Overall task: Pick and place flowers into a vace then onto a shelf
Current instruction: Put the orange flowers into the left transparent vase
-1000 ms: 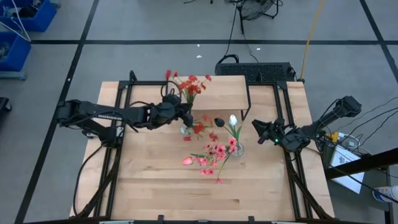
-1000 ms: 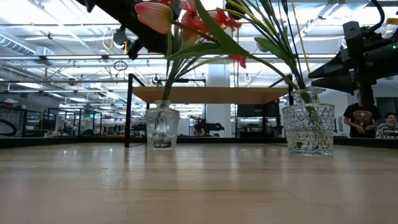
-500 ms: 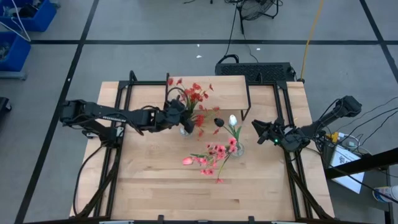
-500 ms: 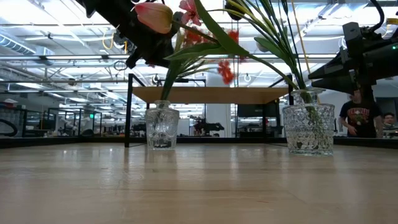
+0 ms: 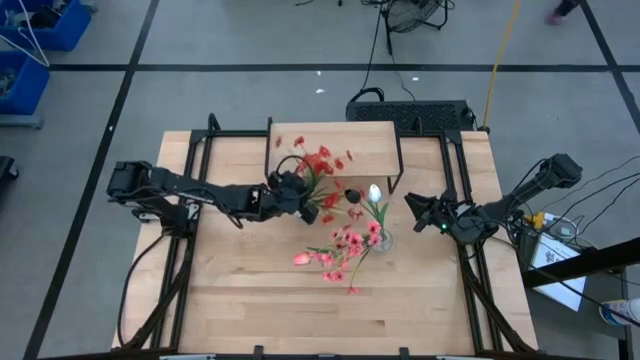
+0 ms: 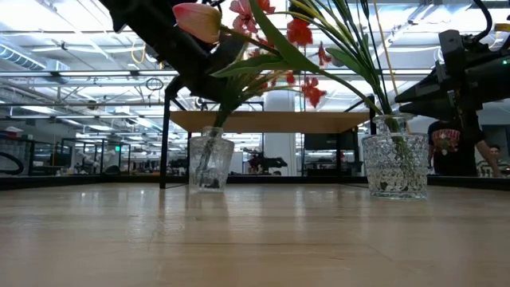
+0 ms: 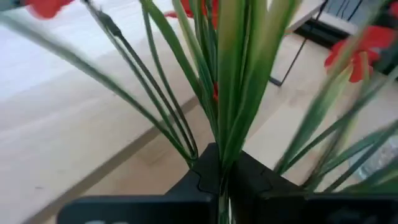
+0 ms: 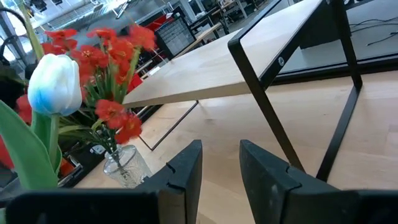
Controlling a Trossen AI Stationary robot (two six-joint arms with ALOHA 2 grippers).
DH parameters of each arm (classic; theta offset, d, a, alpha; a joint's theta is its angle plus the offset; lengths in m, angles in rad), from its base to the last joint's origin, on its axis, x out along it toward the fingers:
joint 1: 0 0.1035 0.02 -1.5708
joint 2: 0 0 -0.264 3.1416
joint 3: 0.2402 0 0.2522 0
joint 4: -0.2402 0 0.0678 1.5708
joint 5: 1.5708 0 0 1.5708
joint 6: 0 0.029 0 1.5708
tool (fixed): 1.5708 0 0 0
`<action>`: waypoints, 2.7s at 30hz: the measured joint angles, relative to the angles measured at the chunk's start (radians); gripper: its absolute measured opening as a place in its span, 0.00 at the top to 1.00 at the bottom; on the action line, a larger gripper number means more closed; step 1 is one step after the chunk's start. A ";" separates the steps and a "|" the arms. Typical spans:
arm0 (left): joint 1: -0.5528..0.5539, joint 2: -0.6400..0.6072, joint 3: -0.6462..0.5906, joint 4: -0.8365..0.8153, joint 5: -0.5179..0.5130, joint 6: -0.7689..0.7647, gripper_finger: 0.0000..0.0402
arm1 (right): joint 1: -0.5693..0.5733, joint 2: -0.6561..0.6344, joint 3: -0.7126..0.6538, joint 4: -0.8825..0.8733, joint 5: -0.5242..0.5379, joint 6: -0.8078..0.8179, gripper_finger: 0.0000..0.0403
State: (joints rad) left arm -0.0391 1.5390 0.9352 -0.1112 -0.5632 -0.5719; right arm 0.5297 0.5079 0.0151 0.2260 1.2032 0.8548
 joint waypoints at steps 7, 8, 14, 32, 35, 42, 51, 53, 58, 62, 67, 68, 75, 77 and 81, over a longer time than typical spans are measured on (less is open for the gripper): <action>-0.010 0.002 -0.002 -0.022 -0.033 -0.058 0.88 | 0.000 0.004 0.000 0.001 0.000 0.027 0.75; -0.012 0.001 -0.002 -0.022 -0.033 -0.059 0.88 | 0.000 0.004 0.000 0.000 0.000 0.027 0.75; -0.030 0.001 -0.003 -0.025 -0.041 -0.103 0.82 | 0.000 0.004 0.000 0.000 0.000 0.026 0.75; -0.056 0.000 -0.003 -0.078 -0.066 -0.243 0.34 | 0.000 0.005 0.000 0.000 0.000 0.047 0.75; -0.056 0.000 -0.003 -0.080 -0.059 -0.250 0.31 | 0.000 0.006 0.000 0.000 0.000 0.050 0.75; -0.058 -0.046 -0.003 -0.115 -0.022 -0.243 0.35 | 0.000 0.009 0.000 0.000 0.000 0.050 0.75; -0.066 -0.082 -0.004 -0.114 -0.014 -0.204 0.54 | 0.000 0.027 0.000 0.000 0.000 0.050 0.75; -0.065 -0.083 -0.004 -0.113 0.045 -0.198 0.58 | 0.000 0.031 0.000 0.000 0.000 0.050 0.75; -0.073 -0.083 -0.004 -0.143 0.079 -0.212 0.69 | 0.000 0.036 0.000 0.000 0.000 0.050 0.75; -0.077 -0.083 -0.004 -0.148 0.073 -0.220 0.81 | 0.000 0.036 0.000 0.000 0.000 0.050 0.75; -0.080 -0.083 -0.004 -0.146 0.084 -0.244 0.88 | 0.000 0.037 0.000 0.000 0.000 0.050 0.75; -0.082 -0.083 -0.003 -0.147 0.084 -0.252 0.89 | 0.000 0.037 0.000 0.000 0.000 0.050 0.75; -0.116 -0.083 -0.003 -0.156 0.051 -0.262 0.79 | 0.000 0.037 0.000 0.000 0.000 0.050 0.75; -0.122 -0.083 -0.003 -0.156 0.046 -0.264 0.70 | 0.000 0.037 0.000 0.001 0.000 0.050 0.75; -0.135 -0.083 -0.003 -0.164 0.040 -0.269 0.52 | 0.000 0.037 0.000 0.000 0.000 0.050 0.75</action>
State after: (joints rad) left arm -0.1744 1.4563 0.9321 -0.2748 -0.5228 -0.8406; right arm 0.5297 0.5446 0.0151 0.2264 1.2034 0.9051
